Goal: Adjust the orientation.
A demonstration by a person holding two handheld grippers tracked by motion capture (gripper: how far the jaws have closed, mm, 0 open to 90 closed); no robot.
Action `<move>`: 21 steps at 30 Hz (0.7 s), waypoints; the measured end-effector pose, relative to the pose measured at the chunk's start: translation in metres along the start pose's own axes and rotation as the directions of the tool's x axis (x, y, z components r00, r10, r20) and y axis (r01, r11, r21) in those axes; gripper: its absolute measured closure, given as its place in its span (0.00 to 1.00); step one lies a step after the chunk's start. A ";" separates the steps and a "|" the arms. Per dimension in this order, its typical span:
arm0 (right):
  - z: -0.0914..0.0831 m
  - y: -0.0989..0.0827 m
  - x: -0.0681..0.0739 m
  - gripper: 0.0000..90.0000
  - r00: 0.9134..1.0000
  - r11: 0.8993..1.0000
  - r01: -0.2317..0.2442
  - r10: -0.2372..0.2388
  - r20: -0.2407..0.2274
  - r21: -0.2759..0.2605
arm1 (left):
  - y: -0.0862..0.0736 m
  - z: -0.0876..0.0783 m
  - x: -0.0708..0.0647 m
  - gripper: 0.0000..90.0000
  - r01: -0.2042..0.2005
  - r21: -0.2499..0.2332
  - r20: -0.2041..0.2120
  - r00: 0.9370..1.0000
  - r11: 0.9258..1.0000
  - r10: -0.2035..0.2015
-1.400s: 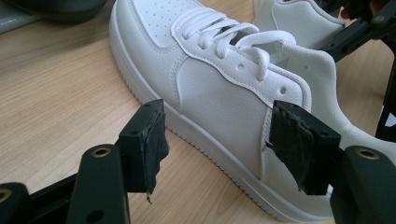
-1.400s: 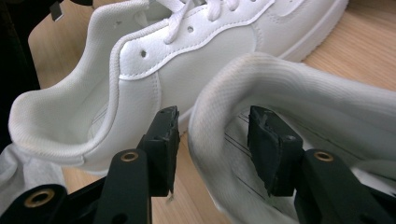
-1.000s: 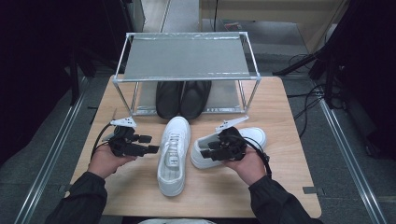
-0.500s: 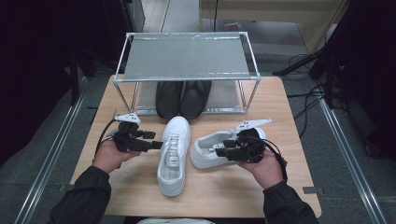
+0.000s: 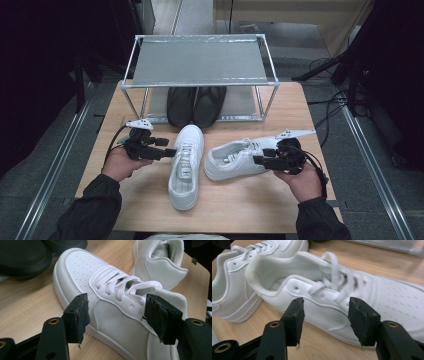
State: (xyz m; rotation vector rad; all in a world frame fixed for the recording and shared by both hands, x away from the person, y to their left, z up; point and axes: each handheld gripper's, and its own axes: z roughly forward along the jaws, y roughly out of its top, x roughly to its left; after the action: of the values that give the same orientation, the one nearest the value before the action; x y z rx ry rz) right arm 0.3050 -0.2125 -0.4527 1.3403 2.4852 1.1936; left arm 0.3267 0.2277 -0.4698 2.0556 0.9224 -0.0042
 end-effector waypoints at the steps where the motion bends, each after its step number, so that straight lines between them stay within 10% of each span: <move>1: -0.002 -0.002 -0.003 0.53 1.000 1.000 -0.009 0.009 0.006 -0.006 | 0.000 0.000 0.000 0.40 0.003 0.000 -0.001 1.000 1.000 -0.003; 9: -0.010 -0.012 -0.020 0.56 0.997 1.000 -0.024 0.025 0.068 -0.018 | 0.002 0.003 0.001 0.40 0.009 0.007 0.002 1.000 1.000 -0.009; 15: -0.001 -0.015 -0.033 0.95 0.993 0.996 -0.086 0.086 0.080 0.000 | 0.003 0.003 0.002 0.40 0.005 0.001 -0.003 1.000 1.000 -0.005; 21: 0.002 -0.017 -0.049 1.00 0.980 0.989 -0.145 0.139 0.139 0.034 | 0.003 0.002 0.002 0.40 0.008 -0.002 -0.002 1.000 1.000 -0.008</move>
State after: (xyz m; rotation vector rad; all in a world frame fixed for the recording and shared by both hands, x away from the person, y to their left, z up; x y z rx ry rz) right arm 0.3239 -0.2527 -0.4791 1.5781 2.3693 1.0385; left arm 0.3307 0.2262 -0.4700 2.0506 0.9317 -0.0049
